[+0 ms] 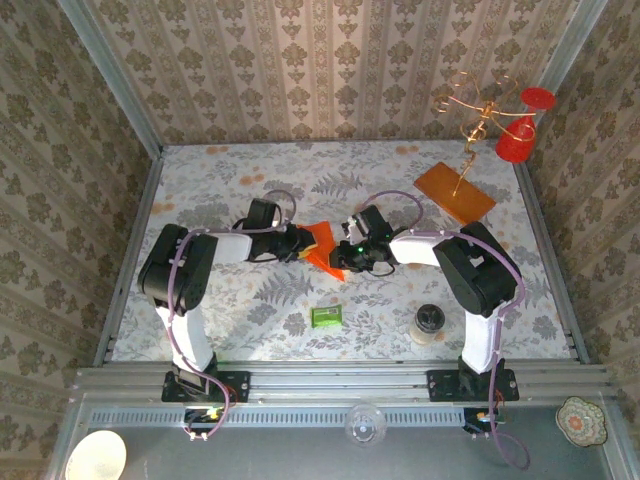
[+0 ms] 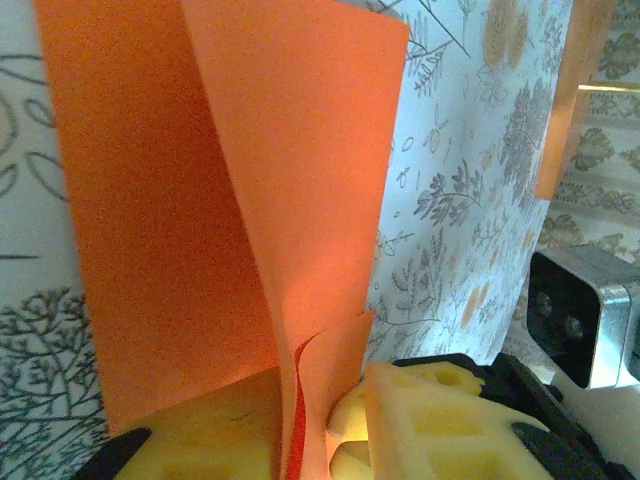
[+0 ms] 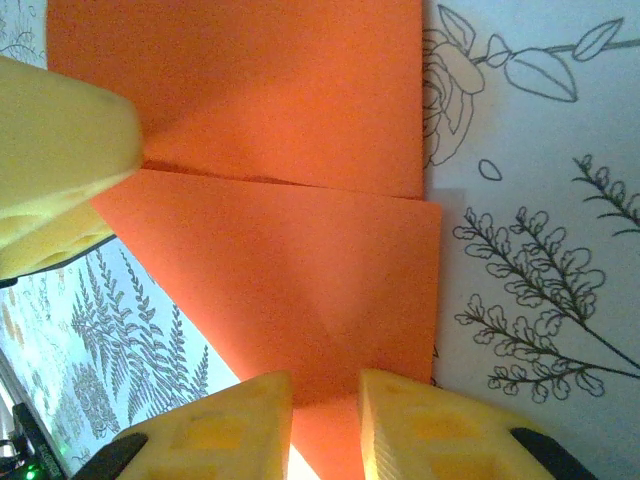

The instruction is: Fold a paper plane with a square sheet of paper (pick it up from the middle)

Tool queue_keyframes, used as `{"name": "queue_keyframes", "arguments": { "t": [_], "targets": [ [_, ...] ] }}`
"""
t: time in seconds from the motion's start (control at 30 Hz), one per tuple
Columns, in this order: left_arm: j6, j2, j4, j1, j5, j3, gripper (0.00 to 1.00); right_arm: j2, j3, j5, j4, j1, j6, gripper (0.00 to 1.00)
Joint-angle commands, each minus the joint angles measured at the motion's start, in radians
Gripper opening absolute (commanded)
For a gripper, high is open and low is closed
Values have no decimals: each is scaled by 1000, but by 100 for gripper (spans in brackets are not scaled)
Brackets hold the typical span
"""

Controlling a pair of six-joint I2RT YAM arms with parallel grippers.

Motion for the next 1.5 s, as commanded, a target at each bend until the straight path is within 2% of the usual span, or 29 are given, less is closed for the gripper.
{"name": "queue_keyframes", "arguments": {
  "t": [0.0, 0.17, 0.37, 0.43, 0.5, 0.63, 0.73, 0.77, 1.07, 1.47],
  "targets": [
    [76, 17, -87, -1, 36, 41, 25, 10, 1, 31, -34, -10, 5, 28],
    [114, 8, -156, -1, 16, 54, 21, -3, 10, 37, -49, -11, -1, 29],
    [93, -10, -143, -4, -5, 46, 5, -52, 14, 83, -64, -13, -30, 32],
    [82, -28, -144, -7, -20, 45, 4, -90, 1, 117, -65, -11, -55, 33],
    [66, -46, -144, -11, -40, 41, 3, -135, -24, 180, -59, -1, -88, 36],
    [19, -80, -166, -28, -101, 44, 2, -229, -86, 387, -58, 58, -177, 48],
    [-4, -91, -201, -30, -132, 63, 3, -272, -117, 534, -53, 118, -245, 50],
    [-11, -91, -218, -60, -141, 72, 3, -275, -120, 569, -54, 137, -264, 51],
    [-37, -82, -302, -95, -192, 129, 3, -173, -45, 746, -79, 292, -378, 47],
    [-60, -90, -291, -98, -181, 123, 3, -88, -7, 831, -85, 323, -378, 37]
  ]
}}
